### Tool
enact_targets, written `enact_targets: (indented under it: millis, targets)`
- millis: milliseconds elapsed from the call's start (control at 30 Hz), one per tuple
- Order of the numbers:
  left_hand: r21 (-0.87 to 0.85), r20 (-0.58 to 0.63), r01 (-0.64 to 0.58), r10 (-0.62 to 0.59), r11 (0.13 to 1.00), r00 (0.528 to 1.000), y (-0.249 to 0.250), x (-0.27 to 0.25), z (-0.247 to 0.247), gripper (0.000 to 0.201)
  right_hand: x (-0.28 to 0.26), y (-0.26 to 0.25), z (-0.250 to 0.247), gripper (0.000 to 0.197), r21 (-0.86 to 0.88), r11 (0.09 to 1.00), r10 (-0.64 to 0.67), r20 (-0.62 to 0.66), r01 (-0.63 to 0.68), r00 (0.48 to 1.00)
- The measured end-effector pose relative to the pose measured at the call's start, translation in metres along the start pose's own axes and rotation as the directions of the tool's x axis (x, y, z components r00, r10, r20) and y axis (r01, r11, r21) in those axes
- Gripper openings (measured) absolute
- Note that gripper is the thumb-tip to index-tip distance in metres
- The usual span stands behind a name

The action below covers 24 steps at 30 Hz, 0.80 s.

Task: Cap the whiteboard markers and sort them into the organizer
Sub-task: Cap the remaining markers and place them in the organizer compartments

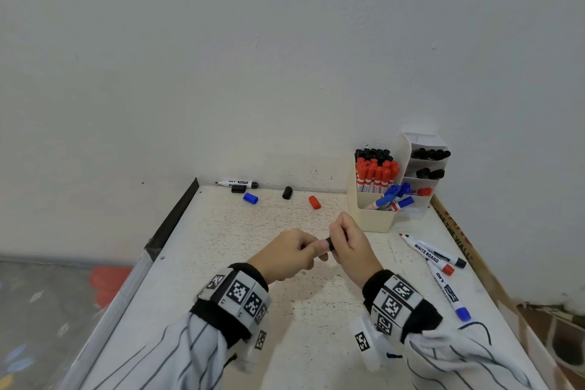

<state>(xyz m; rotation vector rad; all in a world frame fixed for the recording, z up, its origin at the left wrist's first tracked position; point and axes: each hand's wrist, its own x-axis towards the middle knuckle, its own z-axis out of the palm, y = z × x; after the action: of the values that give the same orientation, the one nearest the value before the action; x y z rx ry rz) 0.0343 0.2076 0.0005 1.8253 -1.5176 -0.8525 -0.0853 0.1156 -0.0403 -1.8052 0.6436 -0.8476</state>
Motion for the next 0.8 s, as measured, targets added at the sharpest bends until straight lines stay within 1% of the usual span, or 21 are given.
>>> enact_targets:
  millis: [33,100,167,200,233,267,300,367,433,467,500,567,700,733,800]
  targets:
    - [0.030,-0.023,-0.019,0.019,0.999,1.000,0.002,0.000,0.001,0.031,0.001,-0.001,-0.001,0.030,-0.002,1.000,-0.008,-0.001,0.008,1.000]
    - [0.184,-0.088,-0.059,0.076,0.981,0.993,0.002,0.001,0.005,0.033,0.003,-0.004,-0.004,0.031,0.036,0.999,0.035,0.014,-0.036,0.999]
    - [0.376,-0.139,-0.050,0.109,0.925,0.984,0.000,0.003,0.008,0.037,0.004,-0.005,-0.005,0.031,0.081,0.990,0.116,0.038,-0.119,0.993]
    - [0.438,-0.149,-0.044,0.121,0.898,0.981,0.000,0.004,0.009,0.038,0.003,-0.006,-0.005,0.031,0.089,0.985,0.143,0.045,-0.146,0.989]
    - [0.462,-0.148,-0.047,0.129,0.886,0.980,0.000,0.004,0.008,0.039,0.003,-0.007,-0.005,0.031,0.093,0.983,0.154,0.049,-0.158,0.987]
    - [0.450,-0.134,-0.055,0.128,0.891,0.983,0.001,0.005,0.007,0.038,0.002,-0.008,-0.006,0.031,0.102,0.982,0.152,0.050,-0.157,0.987]
    - [0.395,-0.110,-0.064,0.116,0.917,0.987,0.002,0.005,0.006,0.038,0.001,-0.009,-0.006,0.031,0.112,0.983,0.143,0.050,-0.148,0.988]
    - [0.206,-0.040,-0.062,0.072,0.977,0.997,0.005,0.006,0.002,0.035,0.000,-0.010,-0.007,0.030,0.098,0.991,0.087,0.051,-0.092,0.995]
    - [0.024,0.019,-0.026,0.025,0.999,1.000,0.008,0.005,0.000,0.033,0.001,-0.008,-0.009,0.029,0.045,0.999,0.019,0.046,-0.021,0.999]
    - [-0.031,0.043,-0.003,0.005,1.000,0.999,0.009,0.004,-0.001,0.033,0.001,-0.006,-0.010,0.029,0.029,1.000,-0.001,0.047,0.000,0.999]
    - [-0.051,0.064,0.012,-0.009,0.999,0.998,0.009,0.004,-0.002,0.033,0.001,-0.004,-0.010,0.029,0.024,1.000,-0.011,0.051,0.010,0.999]
    - [-0.029,0.094,0.020,-0.017,0.999,0.995,0.009,0.006,-0.003,0.033,0.000,-0.001,-0.011,0.028,0.020,1.000,-0.005,0.065,0.003,0.998]
    - [0.056,0.131,-0.021,0.013,0.998,0.991,0.008,0.014,0.002,0.030,-0.007,0.006,-0.014,0.026,0.011,0.999,0.041,0.084,-0.042,0.996]
    - [0.063,0.131,-0.031,0.023,0.998,0.991,0.007,0.017,0.006,0.029,-0.009,0.007,-0.018,0.025,-0.006,0.999,0.043,0.076,-0.043,0.996]
    - [0.047,0.118,-0.052,0.046,0.998,0.992,0.008,0.024,0.016,0.030,-0.011,0.007,-0.030,0.024,-0.093,0.995,0.032,0.063,-0.026,0.997]
